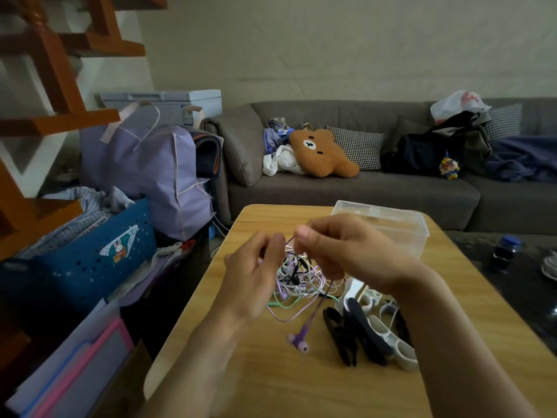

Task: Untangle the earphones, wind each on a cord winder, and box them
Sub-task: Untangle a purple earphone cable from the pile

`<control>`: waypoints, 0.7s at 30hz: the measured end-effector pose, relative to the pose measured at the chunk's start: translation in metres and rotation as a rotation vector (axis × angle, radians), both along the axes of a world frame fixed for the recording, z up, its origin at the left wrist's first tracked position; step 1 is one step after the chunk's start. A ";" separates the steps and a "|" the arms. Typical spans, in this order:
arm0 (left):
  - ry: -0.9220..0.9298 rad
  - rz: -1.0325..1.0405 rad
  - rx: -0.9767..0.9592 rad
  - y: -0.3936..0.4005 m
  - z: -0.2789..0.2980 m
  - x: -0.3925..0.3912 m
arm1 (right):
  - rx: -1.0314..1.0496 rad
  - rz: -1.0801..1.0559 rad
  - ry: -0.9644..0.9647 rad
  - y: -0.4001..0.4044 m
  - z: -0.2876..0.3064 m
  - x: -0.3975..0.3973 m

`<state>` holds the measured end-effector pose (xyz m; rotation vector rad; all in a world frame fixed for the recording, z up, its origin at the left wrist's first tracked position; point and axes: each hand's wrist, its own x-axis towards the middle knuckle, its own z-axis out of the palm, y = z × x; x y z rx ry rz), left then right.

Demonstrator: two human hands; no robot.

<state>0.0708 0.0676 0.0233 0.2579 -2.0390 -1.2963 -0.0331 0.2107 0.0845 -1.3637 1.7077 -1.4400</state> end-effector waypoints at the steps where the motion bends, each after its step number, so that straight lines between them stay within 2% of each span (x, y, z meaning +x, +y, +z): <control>1: -0.018 0.013 -0.042 0.000 0.002 0.002 | -0.041 -0.031 -0.056 0.000 -0.002 -0.004; 3: -0.071 -0.017 -0.033 0.002 0.006 0.004 | -0.099 -0.102 -0.158 -0.002 -0.010 -0.013; 4: -0.103 -0.046 0.045 0.004 0.009 0.004 | -0.107 -0.145 -0.165 -0.004 -0.015 -0.018; 7: -0.176 -0.190 0.445 0.005 0.014 0.004 | -0.022 -0.260 -0.023 -0.010 -0.031 -0.026; 9: -0.172 -0.270 0.602 0.001 0.013 0.006 | 0.060 -0.305 0.083 -0.013 -0.039 -0.027; 11: -0.096 -0.334 0.726 -0.003 0.013 0.009 | 0.107 -0.307 0.149 -0.016 -0.046 -0.027; 14: 0.114 -0.399 0.924 -0.009 0.014 0.010 | 0.182 -0.236 0.189 -0.016 -0.048 -0.025; 17: 0.260 -0.340 0.980 -0.020 0.014 0.006 | 0.288 -0.075 0.247 -0.017 -0.047 -0.021; 21: 0.301 -0.124 1.229 -0.030 0.006 0.002 | 0.302 0.009 0.215 -0.025 -0.045 -0.005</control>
